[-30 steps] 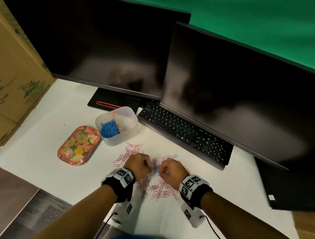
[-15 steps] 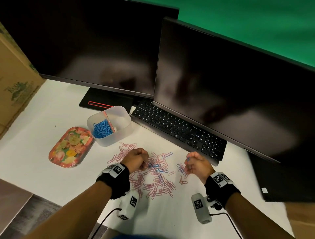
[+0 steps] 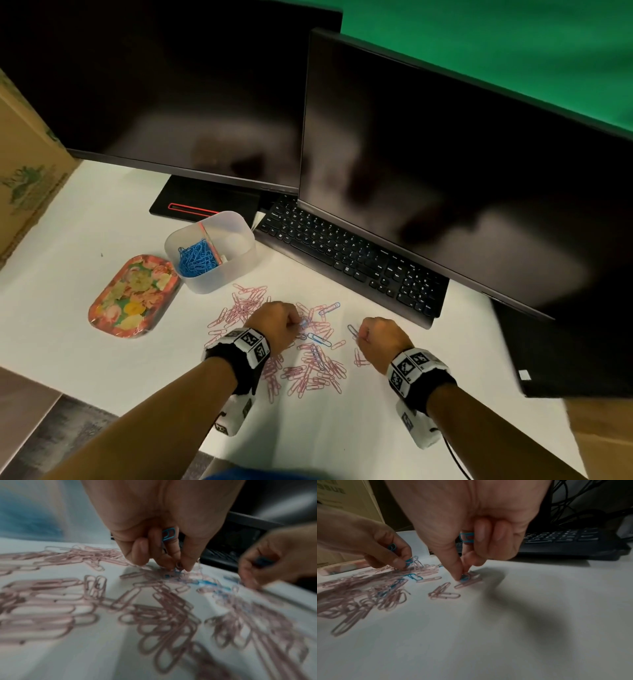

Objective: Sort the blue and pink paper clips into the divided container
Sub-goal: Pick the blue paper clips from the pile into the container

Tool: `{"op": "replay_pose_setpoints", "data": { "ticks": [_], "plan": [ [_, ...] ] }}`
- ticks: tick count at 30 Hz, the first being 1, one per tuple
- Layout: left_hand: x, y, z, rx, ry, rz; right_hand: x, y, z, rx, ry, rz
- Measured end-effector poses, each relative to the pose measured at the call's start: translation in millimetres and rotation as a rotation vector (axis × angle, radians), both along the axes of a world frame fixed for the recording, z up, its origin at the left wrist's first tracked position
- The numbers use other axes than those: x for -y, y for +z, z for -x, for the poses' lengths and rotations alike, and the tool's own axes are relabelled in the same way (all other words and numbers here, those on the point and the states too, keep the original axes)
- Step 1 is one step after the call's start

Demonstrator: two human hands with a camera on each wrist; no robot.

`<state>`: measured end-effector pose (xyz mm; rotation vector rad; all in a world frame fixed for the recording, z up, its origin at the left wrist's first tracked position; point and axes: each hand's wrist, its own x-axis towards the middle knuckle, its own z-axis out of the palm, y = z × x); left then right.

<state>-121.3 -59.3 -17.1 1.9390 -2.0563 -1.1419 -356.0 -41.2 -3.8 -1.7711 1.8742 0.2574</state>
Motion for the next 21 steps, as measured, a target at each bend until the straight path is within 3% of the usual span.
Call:
{"op": "replay_pose_setpoints", "data": {
  "ticks": [5, 9, 17, 21],
  "plan": [
    [5, 5, -14, -0.055, 0.129, 0.000, -7, -7, 8, 0.205, -0.178, -0.029],
    [8, 3, -23, -0.029, 0.137, 0.000, -9, -3, 13, 0.316, -0.196, -0.016],
    [11, 1, -27, 0.164, 0.175, 0.048, -8, -6, 27, 0.376, -0.246, -0.177],
    [11, 6, -10, 0.188, 0.071, 0.042, -14, -3, 23, 0.287, -0.174, -0.229]
  ]
}}
